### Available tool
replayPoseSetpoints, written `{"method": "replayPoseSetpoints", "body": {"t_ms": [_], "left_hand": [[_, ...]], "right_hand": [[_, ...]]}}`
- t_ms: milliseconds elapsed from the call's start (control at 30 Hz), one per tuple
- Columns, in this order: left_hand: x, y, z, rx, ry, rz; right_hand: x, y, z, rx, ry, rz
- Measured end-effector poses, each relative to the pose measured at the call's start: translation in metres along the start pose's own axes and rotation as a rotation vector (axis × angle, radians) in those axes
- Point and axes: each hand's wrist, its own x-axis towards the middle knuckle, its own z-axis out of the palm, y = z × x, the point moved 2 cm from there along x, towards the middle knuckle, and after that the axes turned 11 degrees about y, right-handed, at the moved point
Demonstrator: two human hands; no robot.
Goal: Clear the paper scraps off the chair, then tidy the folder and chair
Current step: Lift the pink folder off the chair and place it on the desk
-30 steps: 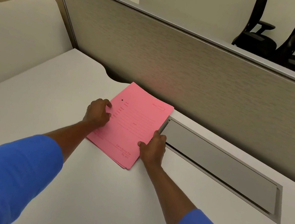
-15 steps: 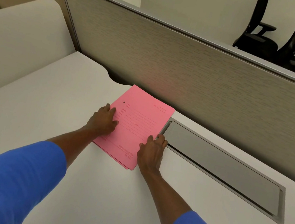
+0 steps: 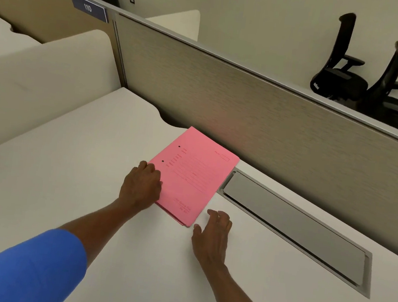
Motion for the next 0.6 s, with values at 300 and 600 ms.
{"method": "replayPoseSetpoints", "body": {"t_ms": [300,600], "left_hand": [[-0.142,-0.017,-0.057,-0.144,-0.078,-0.118],[-0.32,-0.056,-0.105,-0.245,-0.195,-0.171]], "right_hand": [[-0.144,0.013,-0.036,0.009,-0.059,0.035],[-0.288,0.005,-0.075,-0.036,-0.15,0.08]]}}
